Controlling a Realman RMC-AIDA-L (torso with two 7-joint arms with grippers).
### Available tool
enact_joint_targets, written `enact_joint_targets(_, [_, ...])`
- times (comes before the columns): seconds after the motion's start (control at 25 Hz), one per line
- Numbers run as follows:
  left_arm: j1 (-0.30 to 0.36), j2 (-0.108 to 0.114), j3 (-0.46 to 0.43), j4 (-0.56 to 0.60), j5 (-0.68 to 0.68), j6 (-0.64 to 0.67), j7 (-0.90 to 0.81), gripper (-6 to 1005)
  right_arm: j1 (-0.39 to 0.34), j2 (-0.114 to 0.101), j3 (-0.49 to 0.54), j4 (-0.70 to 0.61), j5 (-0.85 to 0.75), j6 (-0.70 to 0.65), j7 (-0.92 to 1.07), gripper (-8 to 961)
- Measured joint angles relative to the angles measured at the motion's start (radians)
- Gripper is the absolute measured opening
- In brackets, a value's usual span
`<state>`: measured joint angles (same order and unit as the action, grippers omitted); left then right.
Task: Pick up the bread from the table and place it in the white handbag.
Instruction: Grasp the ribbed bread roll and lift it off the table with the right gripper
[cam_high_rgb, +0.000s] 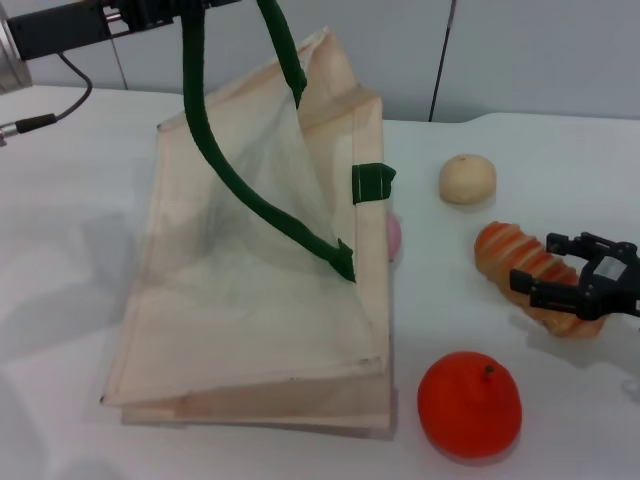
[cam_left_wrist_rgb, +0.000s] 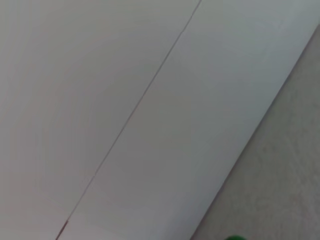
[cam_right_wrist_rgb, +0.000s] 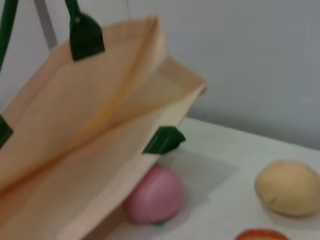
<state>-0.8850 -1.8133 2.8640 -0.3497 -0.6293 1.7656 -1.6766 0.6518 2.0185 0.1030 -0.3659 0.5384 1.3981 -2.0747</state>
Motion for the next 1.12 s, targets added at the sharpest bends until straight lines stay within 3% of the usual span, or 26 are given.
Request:
enact_joint_targets(0.36, [-0.001,-0.001,-0.001,0.0,0.0,0.0,0.0,120,0.011,0.003,-0.023,0.029,-0.004,-0.134,0.002,842])
enact_joint_targets(1.12, [0.0,-0.001,-0.002,0.0,-0.002,0.0,0.0,120,0.012,0.005,-0.042,0.06,0.002,-0.211,-0.078,836])
